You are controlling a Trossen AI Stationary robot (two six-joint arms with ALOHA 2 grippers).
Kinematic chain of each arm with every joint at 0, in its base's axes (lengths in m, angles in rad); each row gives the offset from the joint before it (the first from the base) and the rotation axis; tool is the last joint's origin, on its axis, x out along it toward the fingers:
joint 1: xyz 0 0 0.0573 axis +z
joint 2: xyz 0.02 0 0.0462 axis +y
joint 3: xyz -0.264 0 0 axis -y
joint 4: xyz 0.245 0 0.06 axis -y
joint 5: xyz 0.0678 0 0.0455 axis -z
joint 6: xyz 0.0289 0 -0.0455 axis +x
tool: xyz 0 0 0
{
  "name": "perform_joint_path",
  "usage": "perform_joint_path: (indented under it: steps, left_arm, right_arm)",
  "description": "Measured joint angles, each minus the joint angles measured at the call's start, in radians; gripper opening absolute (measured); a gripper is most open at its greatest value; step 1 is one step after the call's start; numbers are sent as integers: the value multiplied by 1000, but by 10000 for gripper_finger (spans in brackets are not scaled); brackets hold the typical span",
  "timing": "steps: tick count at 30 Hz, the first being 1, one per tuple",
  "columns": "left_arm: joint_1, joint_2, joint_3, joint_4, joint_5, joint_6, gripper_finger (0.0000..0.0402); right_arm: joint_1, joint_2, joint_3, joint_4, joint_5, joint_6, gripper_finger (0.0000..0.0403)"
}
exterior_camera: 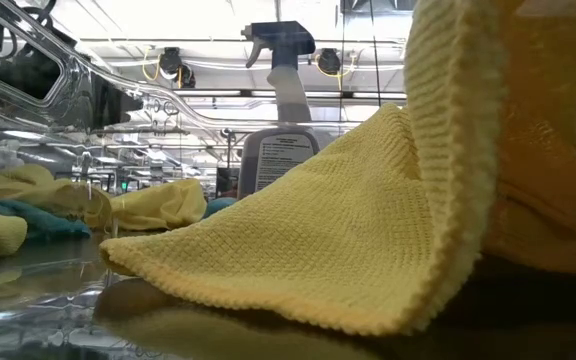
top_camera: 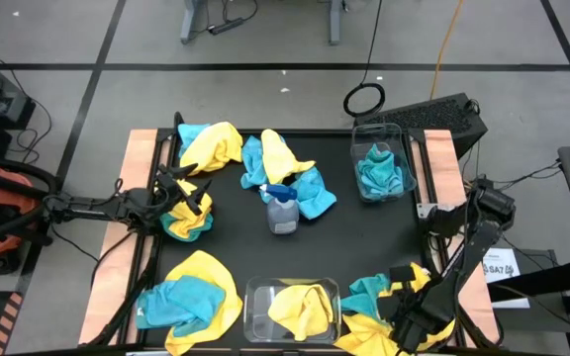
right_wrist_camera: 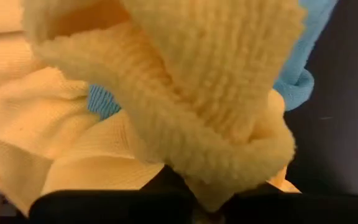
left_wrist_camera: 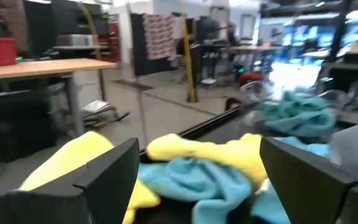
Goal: Sort microfiber towel by color & place in baskets
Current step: Put the yellow towel into the bottom transparent bin
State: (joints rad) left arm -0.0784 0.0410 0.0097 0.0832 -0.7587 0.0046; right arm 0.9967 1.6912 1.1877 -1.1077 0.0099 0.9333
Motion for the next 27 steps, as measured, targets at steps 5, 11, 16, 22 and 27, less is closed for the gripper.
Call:
perform_joint_path:
  steps: [5, 11, 16, 22, 27]
  left_arm:
    - [0, 0, 0, 107, 165, -4, 338]
    - [0, 0, 0, 226, 272, -20, 338]
    - [0, 0, 0, 205, 273, -18, 338]
    - [0, 0, 0, 177, 273, -17, 338]
    - [0, 0, 0, 160, 273, -19, 338]
  right_arm:
    - [-3, -66, 0, -14, 63, 38, 5]
    - [-22, -162, 0, -29, 169, 66, 3]
    - [-53, -242, 0, -16, 272, 31, 2]
    - [-115, -330, 0, 98, 381, -112, 1]
    - [-174, -384, 0, 292, 440, -323, 1]
